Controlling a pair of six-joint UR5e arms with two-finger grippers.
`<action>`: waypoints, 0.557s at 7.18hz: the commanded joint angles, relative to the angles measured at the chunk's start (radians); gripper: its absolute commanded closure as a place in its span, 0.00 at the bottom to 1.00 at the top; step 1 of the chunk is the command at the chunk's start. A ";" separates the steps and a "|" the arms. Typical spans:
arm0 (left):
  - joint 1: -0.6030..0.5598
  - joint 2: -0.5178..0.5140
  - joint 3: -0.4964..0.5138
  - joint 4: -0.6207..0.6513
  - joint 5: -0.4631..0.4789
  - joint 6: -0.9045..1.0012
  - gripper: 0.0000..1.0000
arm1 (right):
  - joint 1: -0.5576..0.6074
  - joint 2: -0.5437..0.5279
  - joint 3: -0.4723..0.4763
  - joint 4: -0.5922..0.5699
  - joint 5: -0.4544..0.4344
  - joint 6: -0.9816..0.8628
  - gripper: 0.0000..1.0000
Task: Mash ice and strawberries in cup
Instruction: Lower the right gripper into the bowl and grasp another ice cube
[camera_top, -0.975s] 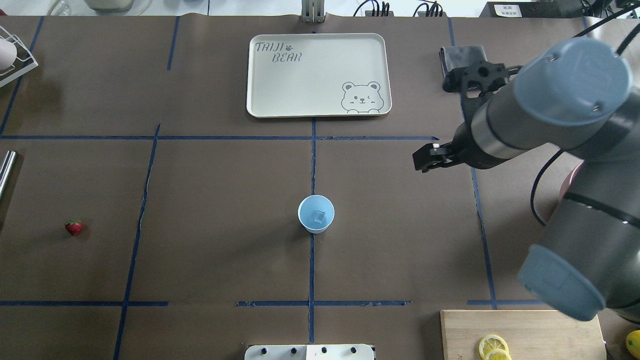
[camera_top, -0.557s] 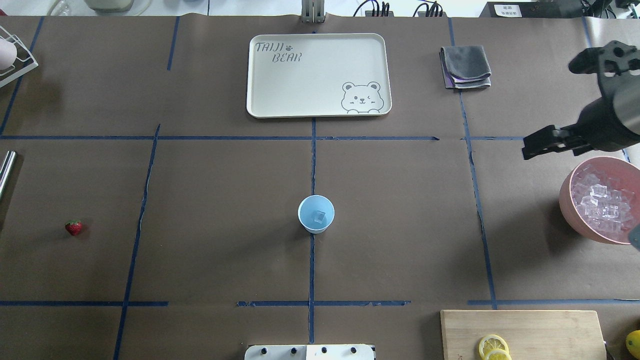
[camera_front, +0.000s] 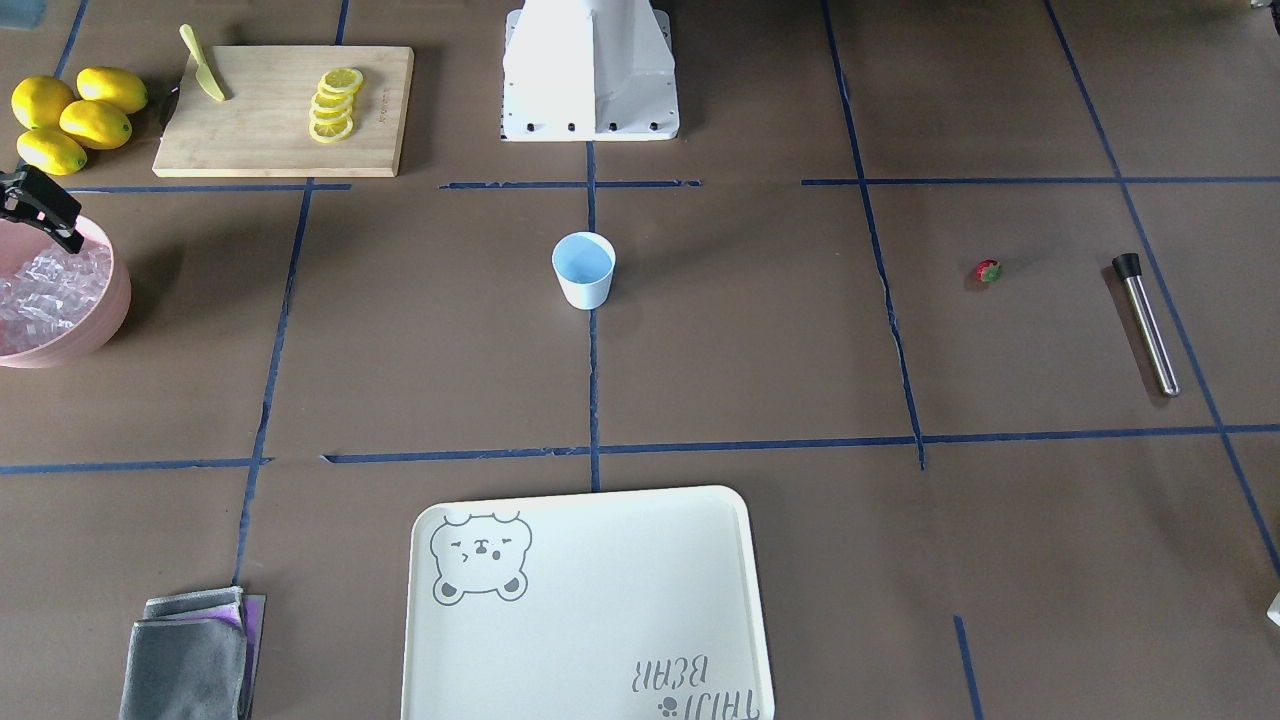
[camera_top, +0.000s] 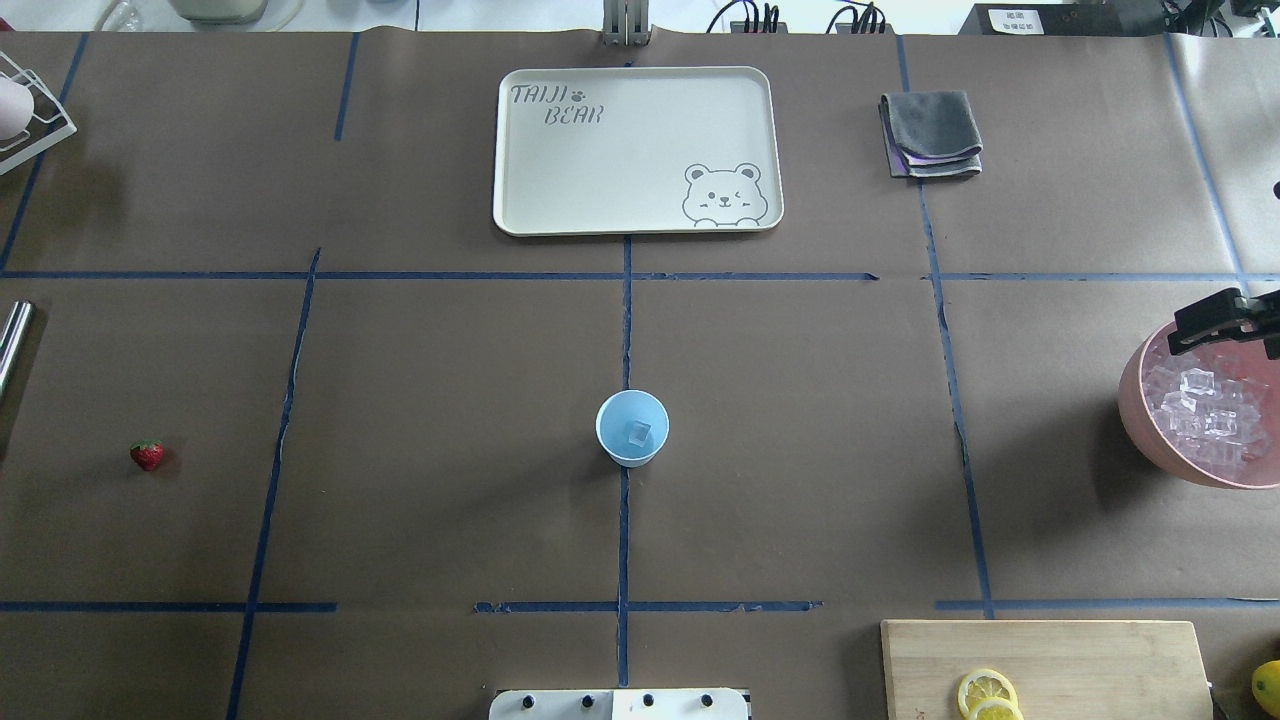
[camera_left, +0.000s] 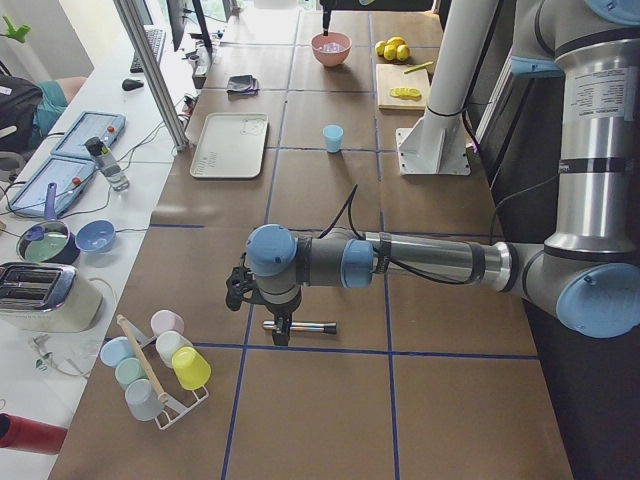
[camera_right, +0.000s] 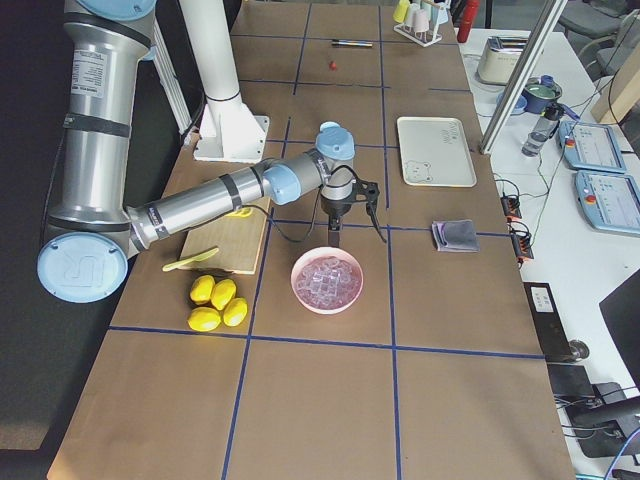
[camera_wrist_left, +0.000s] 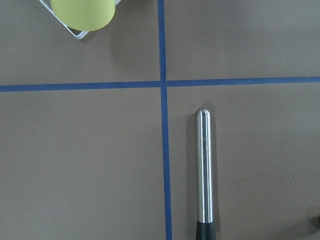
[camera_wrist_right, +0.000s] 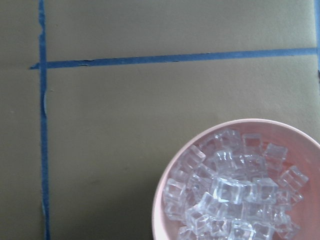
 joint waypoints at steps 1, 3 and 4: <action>0.000 0.005 -0.021 0.004 0.000 -0.001 0.00 | 0.003 -0.009 -0.078 0.006 0.003 -0.006 0.01; 0.000 0.005 -0.025 0.006 0.000 -0.001 0.00 | 0.002 -0.008 -0.115 0.006 0.008 -0.017 0.01; 0.000 0.005 -0.027 0.006 0.000 -0.001 0.00 | 0.000 -0.006 -0.127 0.006 0.012 -0.021 0.01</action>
